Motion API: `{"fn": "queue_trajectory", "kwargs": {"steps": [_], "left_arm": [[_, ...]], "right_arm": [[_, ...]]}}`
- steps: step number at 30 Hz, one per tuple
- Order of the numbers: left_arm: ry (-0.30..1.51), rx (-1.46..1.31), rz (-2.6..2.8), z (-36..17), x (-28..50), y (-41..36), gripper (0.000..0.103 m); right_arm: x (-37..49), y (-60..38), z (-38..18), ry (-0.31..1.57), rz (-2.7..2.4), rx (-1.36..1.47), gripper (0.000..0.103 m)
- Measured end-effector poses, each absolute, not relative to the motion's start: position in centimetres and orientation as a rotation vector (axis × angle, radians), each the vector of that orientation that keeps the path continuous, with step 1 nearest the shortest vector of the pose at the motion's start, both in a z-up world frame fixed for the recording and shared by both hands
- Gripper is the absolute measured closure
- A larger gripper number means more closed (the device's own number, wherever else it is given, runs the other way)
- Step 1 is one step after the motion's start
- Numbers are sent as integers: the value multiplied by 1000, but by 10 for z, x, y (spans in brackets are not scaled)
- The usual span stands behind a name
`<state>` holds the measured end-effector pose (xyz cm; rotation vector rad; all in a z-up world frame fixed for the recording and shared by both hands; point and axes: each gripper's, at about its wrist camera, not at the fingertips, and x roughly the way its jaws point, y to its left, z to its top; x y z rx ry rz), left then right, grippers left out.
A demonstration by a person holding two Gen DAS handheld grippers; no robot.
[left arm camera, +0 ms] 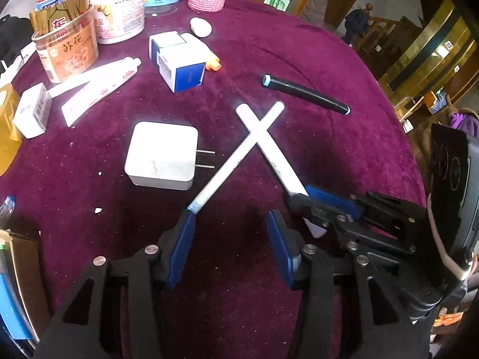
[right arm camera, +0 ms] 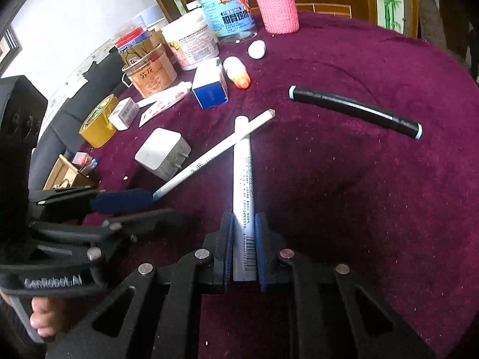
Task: Organize rigid objects
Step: 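Grasp the white blue-tipped pen with the left tool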
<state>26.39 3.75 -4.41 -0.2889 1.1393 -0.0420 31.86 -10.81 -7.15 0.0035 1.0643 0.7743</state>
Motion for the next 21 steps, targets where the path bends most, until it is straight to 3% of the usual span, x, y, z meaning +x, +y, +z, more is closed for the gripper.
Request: {"fn": "queue_trajectory", "kwargs": {"steps": [10,11,12,14,17,21], "left_arm": [[1117,-77,23,-45,280,8,55],[1114,-63,48,-46,284,8,62],[1111,-42,67,-46,286,7,78],[1111,42,125,-46,286,2,97],[1132,62,57,-47,279,-4,103],[1129,37,-9,-48,269,-2,103]], "right_arm": [[317,-117,-72,1139,780,-4,91],[317,-117,-72,1140,781,-2,91],[317,-117,-72,1142,780,0,91],[317,-117,-72,1142,777,3,91],[316,-117,-72,1138,772,-4,91],[318,-119,-72,1141,776,10,91]]}}
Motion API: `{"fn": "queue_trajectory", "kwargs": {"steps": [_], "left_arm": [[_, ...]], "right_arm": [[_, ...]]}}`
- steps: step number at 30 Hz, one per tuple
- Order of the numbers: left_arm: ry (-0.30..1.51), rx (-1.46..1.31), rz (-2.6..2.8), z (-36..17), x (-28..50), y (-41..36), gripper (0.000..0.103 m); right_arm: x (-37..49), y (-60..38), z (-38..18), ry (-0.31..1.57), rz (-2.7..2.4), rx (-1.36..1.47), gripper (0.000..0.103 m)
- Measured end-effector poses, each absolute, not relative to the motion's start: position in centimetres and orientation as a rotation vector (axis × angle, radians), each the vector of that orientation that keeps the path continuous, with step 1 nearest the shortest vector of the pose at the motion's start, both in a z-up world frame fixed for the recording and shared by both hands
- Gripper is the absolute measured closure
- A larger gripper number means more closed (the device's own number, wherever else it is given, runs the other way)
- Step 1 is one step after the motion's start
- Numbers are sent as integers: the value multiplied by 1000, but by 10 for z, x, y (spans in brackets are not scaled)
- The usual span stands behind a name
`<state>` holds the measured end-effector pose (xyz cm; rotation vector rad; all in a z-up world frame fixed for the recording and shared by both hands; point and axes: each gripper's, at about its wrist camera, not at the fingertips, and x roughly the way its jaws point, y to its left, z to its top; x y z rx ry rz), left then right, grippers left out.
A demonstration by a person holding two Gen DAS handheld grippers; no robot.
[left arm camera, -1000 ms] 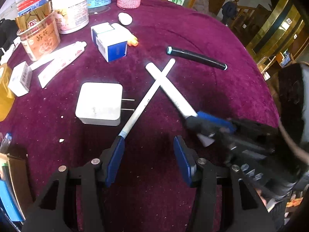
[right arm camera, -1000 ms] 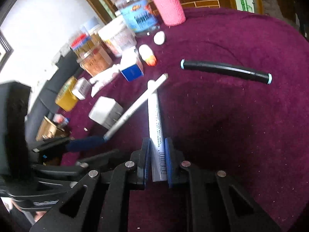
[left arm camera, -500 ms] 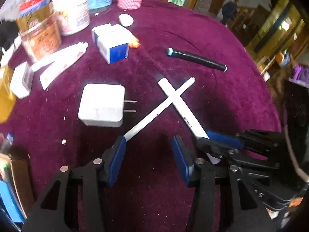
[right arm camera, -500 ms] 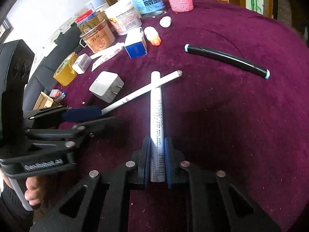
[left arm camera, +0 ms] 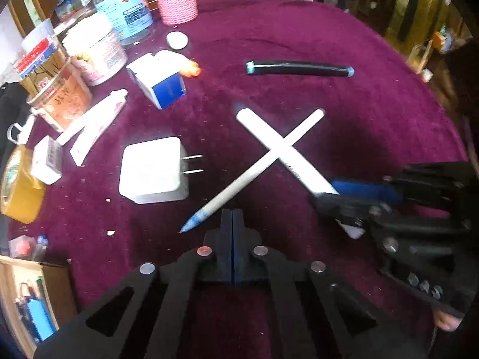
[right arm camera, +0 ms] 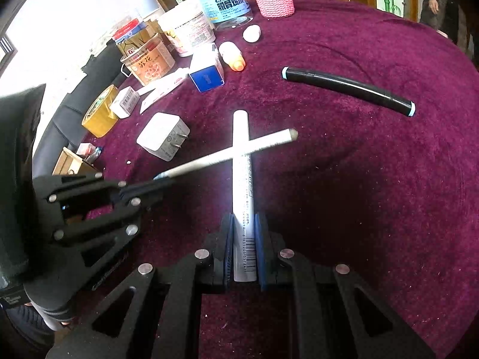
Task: Organize rigid objects
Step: 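Grasp the white blue-tipped pen with the left tool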
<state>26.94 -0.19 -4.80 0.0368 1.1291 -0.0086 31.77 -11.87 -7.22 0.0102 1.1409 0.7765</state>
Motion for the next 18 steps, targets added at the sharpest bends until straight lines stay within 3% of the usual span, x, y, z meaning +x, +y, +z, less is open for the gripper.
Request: {"fn": "queue_trajectory", "kwargs": {"steps": [2,4,5,6,7,16,18], "left_arm": [[1097,16,-28,-40,266,1,103],[1073,57,-33,-35,266,-3,96],[1067,80,-28,-35,266,-7,82],[1064,102,-28,-35,266,-10,59],[1067,131,-30,-38,269,-15,54],[1091,200,-73,-56,289,-32,52],[1104,172,-94,-57,293,-30,65]], "right_arm": [[318,-120,-72,1142,775,18,91],[318,-122,-72,1142,764,20,91],[318,-122,-72,1142,756,19,91],[318,-123,-71,1143,752,21,91],[318,-124,-71,1143,750,22,91],[325,-134,-71,1164,732,66,91],[325,-135,-72,1167,731,70,91]]}}
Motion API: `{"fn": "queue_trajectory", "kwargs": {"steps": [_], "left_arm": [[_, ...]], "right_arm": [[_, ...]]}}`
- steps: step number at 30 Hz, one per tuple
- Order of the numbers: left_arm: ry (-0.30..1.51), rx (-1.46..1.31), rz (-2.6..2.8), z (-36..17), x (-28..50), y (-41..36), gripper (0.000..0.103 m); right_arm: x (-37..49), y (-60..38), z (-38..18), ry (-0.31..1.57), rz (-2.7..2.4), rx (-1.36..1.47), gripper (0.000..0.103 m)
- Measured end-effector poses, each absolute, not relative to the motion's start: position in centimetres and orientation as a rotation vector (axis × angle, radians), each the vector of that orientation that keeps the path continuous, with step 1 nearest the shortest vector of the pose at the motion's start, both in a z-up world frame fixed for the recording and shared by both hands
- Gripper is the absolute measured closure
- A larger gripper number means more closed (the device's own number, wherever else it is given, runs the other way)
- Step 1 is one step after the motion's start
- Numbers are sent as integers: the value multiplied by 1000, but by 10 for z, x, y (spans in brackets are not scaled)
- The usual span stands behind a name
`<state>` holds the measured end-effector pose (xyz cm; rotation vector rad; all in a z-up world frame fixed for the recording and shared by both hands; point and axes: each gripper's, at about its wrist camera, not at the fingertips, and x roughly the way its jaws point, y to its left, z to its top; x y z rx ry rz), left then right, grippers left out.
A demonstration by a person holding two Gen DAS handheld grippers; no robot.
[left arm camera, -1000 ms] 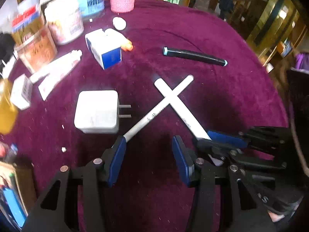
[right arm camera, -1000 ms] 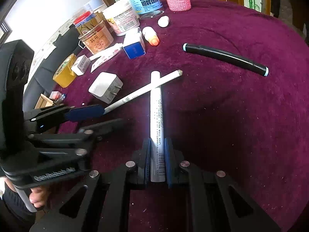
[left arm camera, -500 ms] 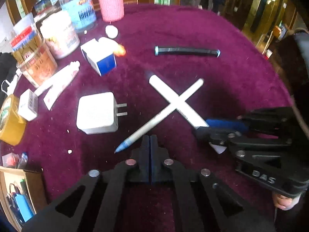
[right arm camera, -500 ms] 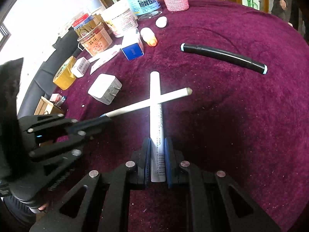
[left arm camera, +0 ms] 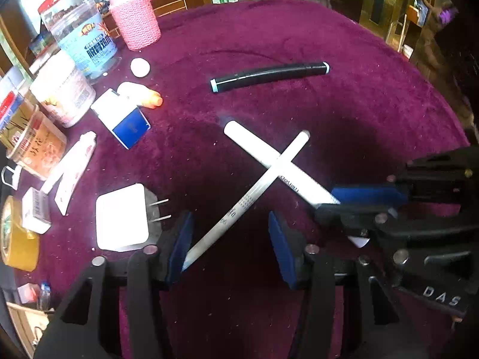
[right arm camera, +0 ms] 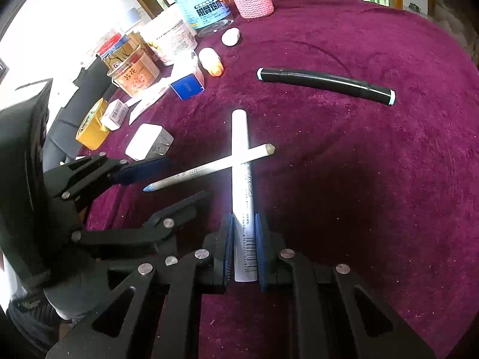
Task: Organize rigid objects
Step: 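Grasp the white blue-tipped pen with the left tool, then carry the white pen and white tube into the tray with both tools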
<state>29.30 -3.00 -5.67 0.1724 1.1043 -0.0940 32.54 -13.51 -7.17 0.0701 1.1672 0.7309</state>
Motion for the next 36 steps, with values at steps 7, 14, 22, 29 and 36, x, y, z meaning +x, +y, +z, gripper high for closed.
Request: {"fn": "queue_trajectory", "kwargs": {"steps": [7,14,22,29,36], "left_arm": [[1081,278,-72,-57,280,-51,98],[1161,23,-43,-43,241,-18,98],[1023,-334,17,1,134,31,98],[938,-433,56,22,57,68,97],[918,-555,80,15,19,109,97]], "right_arm": [[326,-134,-72,1164,725,61,91],[322,-120,-71,1087,691,10,90],[310,-91,-71,930,574,-142,91],[288,-97,-70,953,526,-138,91],[246,-116,-66,1059,510,71,91]]}}
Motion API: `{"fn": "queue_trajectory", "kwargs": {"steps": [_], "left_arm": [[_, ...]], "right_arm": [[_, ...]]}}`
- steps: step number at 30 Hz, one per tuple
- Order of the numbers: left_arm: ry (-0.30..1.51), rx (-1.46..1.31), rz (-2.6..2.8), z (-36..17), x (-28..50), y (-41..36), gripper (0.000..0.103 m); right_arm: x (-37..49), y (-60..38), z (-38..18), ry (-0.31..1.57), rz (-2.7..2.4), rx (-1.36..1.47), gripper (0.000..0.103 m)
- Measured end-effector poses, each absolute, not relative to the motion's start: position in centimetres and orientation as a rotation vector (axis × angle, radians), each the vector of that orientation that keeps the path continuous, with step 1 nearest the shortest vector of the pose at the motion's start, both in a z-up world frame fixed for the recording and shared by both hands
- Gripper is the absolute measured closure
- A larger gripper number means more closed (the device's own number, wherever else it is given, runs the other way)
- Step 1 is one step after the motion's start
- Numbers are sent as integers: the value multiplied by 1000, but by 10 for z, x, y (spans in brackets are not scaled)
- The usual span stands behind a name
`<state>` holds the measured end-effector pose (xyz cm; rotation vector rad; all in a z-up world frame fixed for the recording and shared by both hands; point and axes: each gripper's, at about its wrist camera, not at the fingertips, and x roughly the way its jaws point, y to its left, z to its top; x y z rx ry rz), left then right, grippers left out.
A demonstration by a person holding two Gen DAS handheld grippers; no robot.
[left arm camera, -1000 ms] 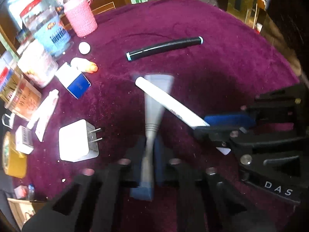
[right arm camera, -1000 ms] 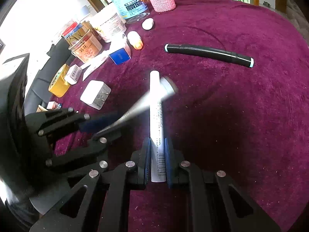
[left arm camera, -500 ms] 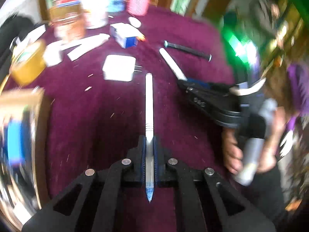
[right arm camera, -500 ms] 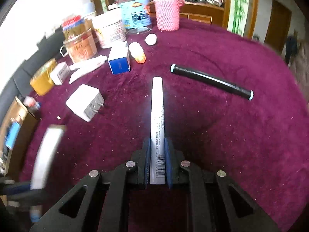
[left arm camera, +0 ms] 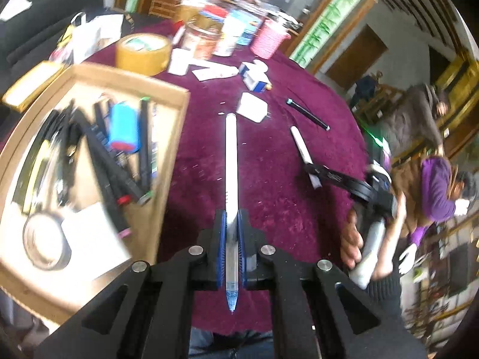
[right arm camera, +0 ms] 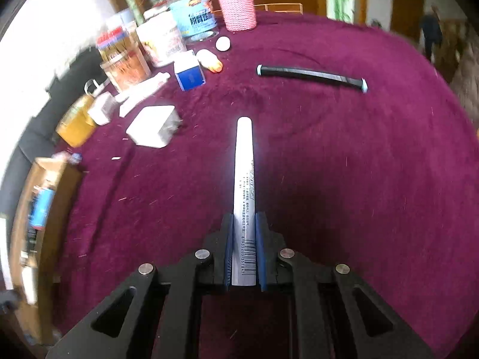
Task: Organize rigid objects
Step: 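Carry the white pen and white tube into the tray with both tools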
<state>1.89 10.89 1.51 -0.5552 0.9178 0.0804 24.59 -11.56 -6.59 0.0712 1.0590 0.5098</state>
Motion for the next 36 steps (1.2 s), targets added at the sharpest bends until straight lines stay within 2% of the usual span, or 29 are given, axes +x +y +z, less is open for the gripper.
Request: {"fn": "queue_trajectory", "kwargs": {"steps": [7,10,20,28,36], "left_arm": [[925,-607,84,3,-2,124,97],[927,-624,86,-1,-3,131,97],[891,-667,160,3,-19,163,97],[844,-712,238,7,-30,199,97],[880,-761,361,-15,-37,252,97]], "right_arm": [[188,-123,-58,1027,606,326,90],[170,-112,-52,1018,638,352,90],[97,-40,0,917,892,238,90],[82,26,-5,950,1024,146,90],[81,89,-21,995,1132,53,90]]}}
